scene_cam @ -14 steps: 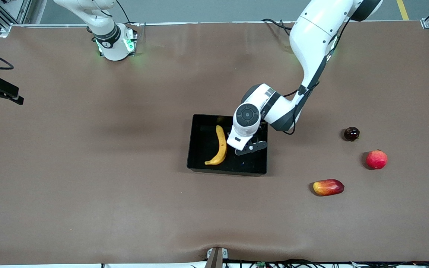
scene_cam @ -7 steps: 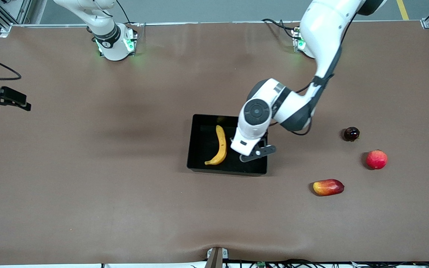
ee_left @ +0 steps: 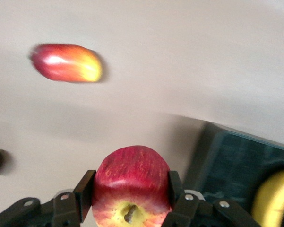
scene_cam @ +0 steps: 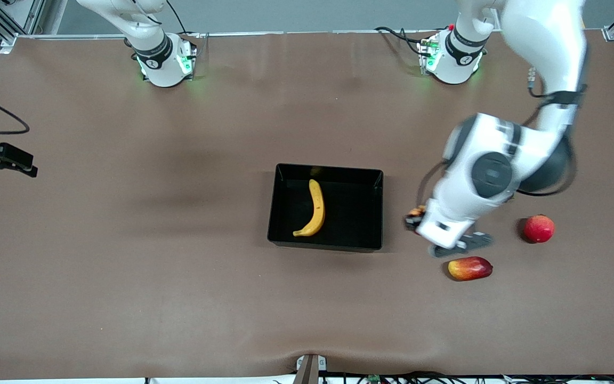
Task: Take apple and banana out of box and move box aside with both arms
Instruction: 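Carry the apple beside the mango and open the left gripper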
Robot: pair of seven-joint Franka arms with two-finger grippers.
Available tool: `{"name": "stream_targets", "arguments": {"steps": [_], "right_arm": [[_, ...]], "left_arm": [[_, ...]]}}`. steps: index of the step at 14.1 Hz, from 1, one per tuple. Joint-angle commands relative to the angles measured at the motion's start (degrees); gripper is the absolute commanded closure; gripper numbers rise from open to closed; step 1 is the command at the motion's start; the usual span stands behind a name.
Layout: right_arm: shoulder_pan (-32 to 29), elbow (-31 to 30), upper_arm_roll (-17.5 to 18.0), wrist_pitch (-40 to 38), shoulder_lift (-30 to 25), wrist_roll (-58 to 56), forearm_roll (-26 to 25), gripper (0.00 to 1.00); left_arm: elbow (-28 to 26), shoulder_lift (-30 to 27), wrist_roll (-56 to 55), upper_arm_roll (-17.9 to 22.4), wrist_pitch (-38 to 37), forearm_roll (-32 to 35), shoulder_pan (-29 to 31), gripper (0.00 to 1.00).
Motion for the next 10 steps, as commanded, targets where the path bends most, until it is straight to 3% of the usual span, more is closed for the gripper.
{"name": "stream_targets", "arguments": {"steps": [1, 5, 7, 10], "right_arm": [[-1.9, 1.0, 0.6, 2.1, 3.6, 0.2, -2.2, 0.0], [-5.0, 0.9, 0.7, 6.9, 8.7, -0.1, -1.3, 0.0], [-5.1, 0.9, 0.7, 7.4, 10.4, 0.3, -1.4, 0.0], [-6.8, 0.7, 0.7, 7.7, 11.8, 0.4, 0.7, 0.0]], "left_arm": [[-1.7, 0.3, 9.8, -0.6, -0.5, 2.9, 8.1, 1.0], [-1.0, 5.2, 10.8, -0.6, 3.7, 14.1, 12.6, 1.0], [-0.8, 8.7, 12.6, -0.7, 8.5, 15.1, 16.8, 1.0], [1.2, 14.0, 14.3, -0.6, 15.0, 14.8, 18.4, 1.0]]}}
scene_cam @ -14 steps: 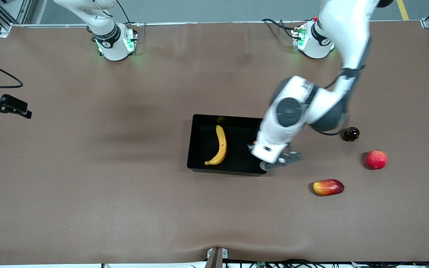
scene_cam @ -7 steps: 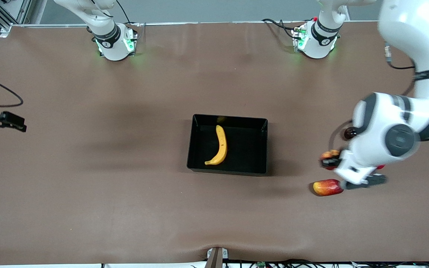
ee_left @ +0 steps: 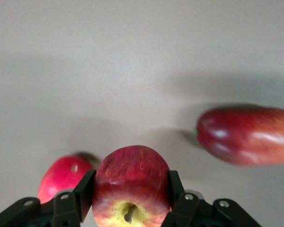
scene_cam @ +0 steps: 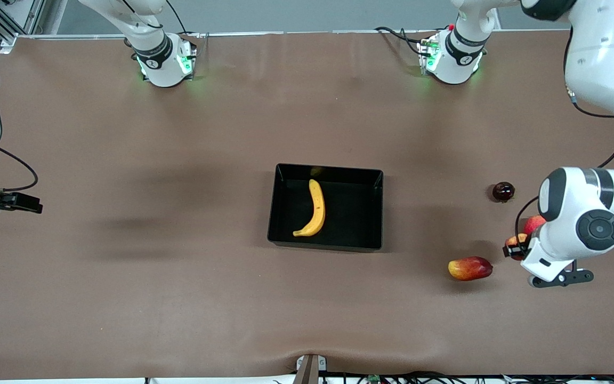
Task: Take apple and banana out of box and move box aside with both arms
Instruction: 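Carry the apple beside the mango and open the left gripper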
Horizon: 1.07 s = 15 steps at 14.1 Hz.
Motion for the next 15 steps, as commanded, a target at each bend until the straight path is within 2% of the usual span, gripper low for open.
{"name": "stream_targets", "arguments": {"steps": [1, 5, 6, 7, 8, 11, 13, 15], "right_arm": [[-1.6, 0.7, 1.0, -0.1, 1.0, 0.4, 1.5, 0.0], [-0.4, 0.5, 1.2, -1.6, 1.0, 0.6, 2.5, 0.0], [-0.6, 0.4, 1.2, -2.5, 0.9, 0.6, 4.6, 0.0], [-0.8, 0.4, 1.2, -3.2, 0.9, 0.9, 6.4, 0.0], [-0.8, 0.4, 1.2, -4.1, 0.9, 2.0, 7.3, 0.0], [1.0, 0.4, 1.3, -5.5, 0.6, 7.8, 7.5, 0.0], [2.2, 0.5, 1.3, -6.2, 0.5, 10.0, 7.5, 0.0], [3.3, 0.5, 1.3, -6.2, 0.4, 10.9, 7.5, 0.0]], "left_arm": [[3.8, 5.2, 0.8, -0.7, 4.3, 1.1, 1.8, 1.0], [5.0, 7.8, 1.2, -0.4, 6.9, 1.2, 2.4, 1.0], [5.0, 7.8, 1.0, 0.3, 7.8, 1.1, 2.3, 0.69], [5.2, 7.8, 0.5, 0.3, 8.3, 0.9, 2.2, 0.3], [5.1, 7.2, 0.5, 0.3, 8.2, 0.6, 2.2, 0.0], [5.0, 3.5, 0.6, -1.7, 4.6, -0.2, 2.2, 0.0], [4.5, -1.3, -0.9, -5.3, -1.9, -0.7, 2.0, 0.0], [4.2, -5.3, -8.2, -11.5, -8.8, -0.5, 2.0, 0.0]]}}
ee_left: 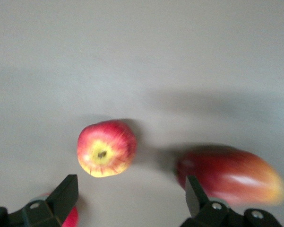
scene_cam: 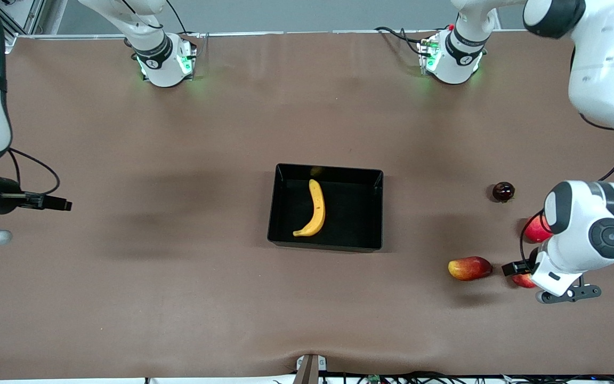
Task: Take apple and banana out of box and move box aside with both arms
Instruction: 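Carry the apple beside the mango and open the left gripper, then move the left gripper back over the banana in the tray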
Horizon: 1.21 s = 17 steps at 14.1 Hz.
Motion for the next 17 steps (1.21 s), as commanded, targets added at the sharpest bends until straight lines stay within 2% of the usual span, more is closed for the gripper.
{"name": "stream_targets", "arguments": {"steps": [1, 3, 4, 7, 11, 12, 14, 17], "right_arm": [[1.3, 0.4, -0.1, -0.9, -0.5, 2.9, 0.7, 0.0], [2.7, 0.5, -0.1, -0.9, -0.5, 5.7, 0.7, 0.0], [3.4, 0.5, -0.1, -0.9, -0.6, 7.4, 0.7, 0.0], [6.5, 0.6, -0.1, -1.0, -0.9, 12.9, 0.7, 0.0], [10.0, 0.6, 0.0, -2.0, -0.8, 18.1, 0.7, 0.0], [11.2, 0.5, -0.1, -3.1, -0.6, 20.2, 0.7, 0.0], [12.3, 0.3, -0.1, -3.5, -0.5, 22.7, 0.7, 0.0], [14.8, -1.4, -0.1, -2.9, -0.5, 24.7, 0.7, 0.0]], "left_arm": [[-2.6, -6.9, -8.7, -8.2, -8.9, -0.3, -0.3, 0.0], [-3.7, -7.0, -16.6, -15.6, -10.6, -0.3, -1.2, 0.0], [-4.7, -6.5, -20.6, -17.6, -10.3, 0.0, -2.3, 0.0], [-4.5, -4.5, -27.5, -18.3, -8.1, 0.8, -11.2, 0.0], [-4.4, 2.1, -28.3, -18.2, 2.3, 6.1, -19.8, 0.0], [-4.1, 3.9, -28.2, -17.8, 4.5, 7.5, -21.7, 0.0], [-3.9, 6.7, -28.2, -13.7, 9.5, 10.3, -26.6, 0.0], [-1.1, 10.3, -31.0, -7.3, 14.5, 9.9, -33.9, 0.0]]}}
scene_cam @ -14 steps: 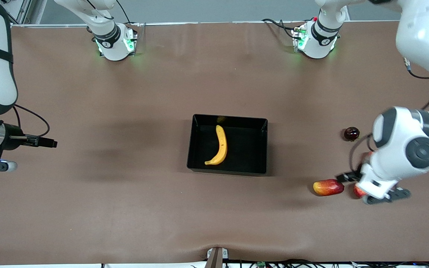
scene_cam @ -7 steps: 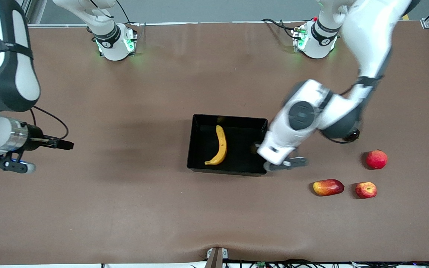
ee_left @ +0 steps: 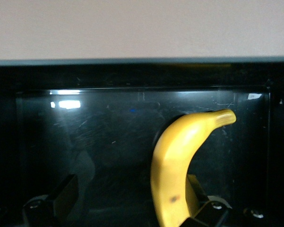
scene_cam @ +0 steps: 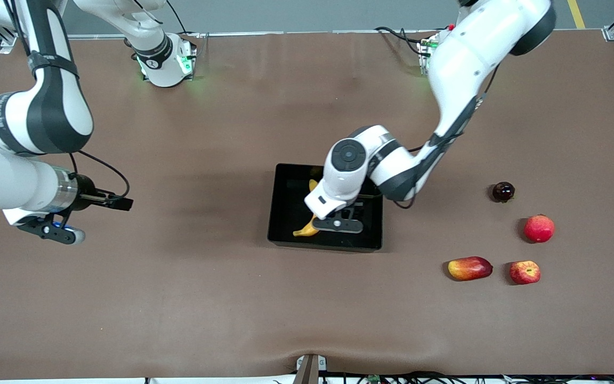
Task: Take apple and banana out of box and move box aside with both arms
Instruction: 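Lower the left gripper onto the banana while the right gripper reaches the tray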
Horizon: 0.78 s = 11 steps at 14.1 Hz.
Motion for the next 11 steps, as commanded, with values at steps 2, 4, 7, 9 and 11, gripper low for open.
{"name": "stream_targets", "arguments": {"steps": [2, 4, 7, 9, 11], "right_arm": [[2.6, -3.1, -0.3, 0.8, -0.2, 2.1, 0.7, 0.0], [3.4, -4.8, -0.3, 1.8, -0.3, 2.1, 0.7, 0.0], [5.6, -6.7, -0.3, 4.1, -0.2, 2.7, 1.8, 0.0], [7.4, -8.7, -0.3, 6.6, -0.1, 4.5, 5.3, 0.0], [9.6, -10.3, -0.3, 10.4, -0.1, 6.9, 5.9, 0.0]], "left_arm": [[4.3, 4.0, -4.0, 4.4, 2.0, 1.2, -5.8, 0.0], [4.3, 4.8, -4.8, 4.5, 2.8, 1.2, -6.2, 0.0], [4.3, 5.5, -5.2, 4.5, 4.3, 1.3, -6.5, 0.0], [4.3, 5.9, -5.1, 4.5, 5.1, 1.5, -6.5, 0.0], [4.3, 6.2, -5.1, 4.5, 5.4, 1.5, -6.5, 0.0]]}}
